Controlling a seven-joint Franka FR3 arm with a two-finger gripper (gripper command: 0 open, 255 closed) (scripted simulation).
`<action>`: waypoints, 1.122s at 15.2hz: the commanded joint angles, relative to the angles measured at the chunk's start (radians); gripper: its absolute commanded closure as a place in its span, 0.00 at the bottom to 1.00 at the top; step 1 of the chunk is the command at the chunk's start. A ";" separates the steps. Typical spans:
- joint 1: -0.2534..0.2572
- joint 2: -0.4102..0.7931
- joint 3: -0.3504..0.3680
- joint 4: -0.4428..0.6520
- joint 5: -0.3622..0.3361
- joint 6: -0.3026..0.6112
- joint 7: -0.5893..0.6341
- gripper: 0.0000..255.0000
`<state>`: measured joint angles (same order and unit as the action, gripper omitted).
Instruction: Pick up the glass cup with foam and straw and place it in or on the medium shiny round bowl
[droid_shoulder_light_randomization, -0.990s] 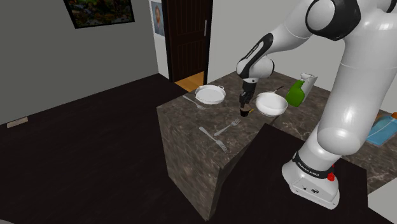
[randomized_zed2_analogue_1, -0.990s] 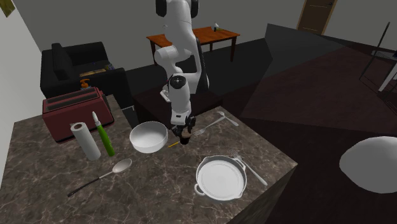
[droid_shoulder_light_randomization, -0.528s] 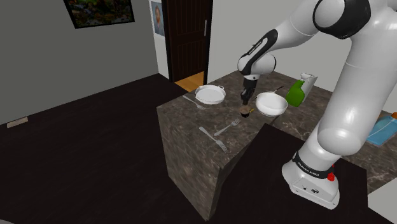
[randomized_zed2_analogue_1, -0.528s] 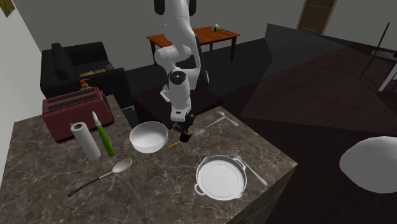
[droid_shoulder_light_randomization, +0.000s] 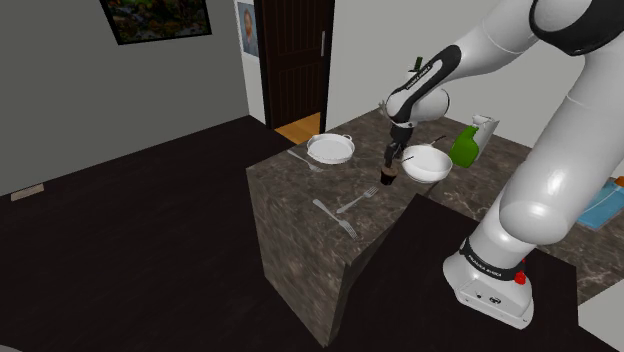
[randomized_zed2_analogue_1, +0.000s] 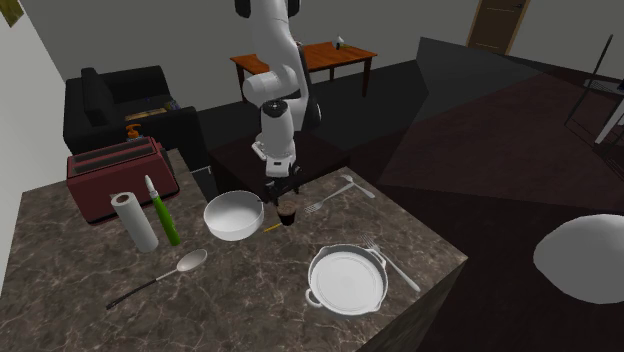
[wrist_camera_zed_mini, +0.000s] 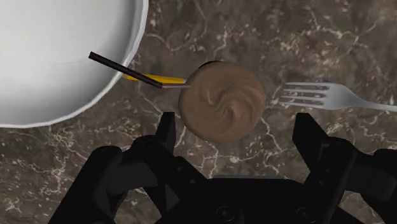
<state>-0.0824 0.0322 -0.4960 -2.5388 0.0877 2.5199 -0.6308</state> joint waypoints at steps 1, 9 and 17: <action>-0.010 -0.076 -0.014 -0.114 -0.063 0.113 -0.044 0.00; -0.003 0.060 0.013 -0.111 0.108 0.225 -0.167 0.00; -0.004 0.060 0.014 -0.111 0.108 0.225 -0.167 1.00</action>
<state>-0.0867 0.0916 -0.4830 -2.6492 0.1953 2.7455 -0.7976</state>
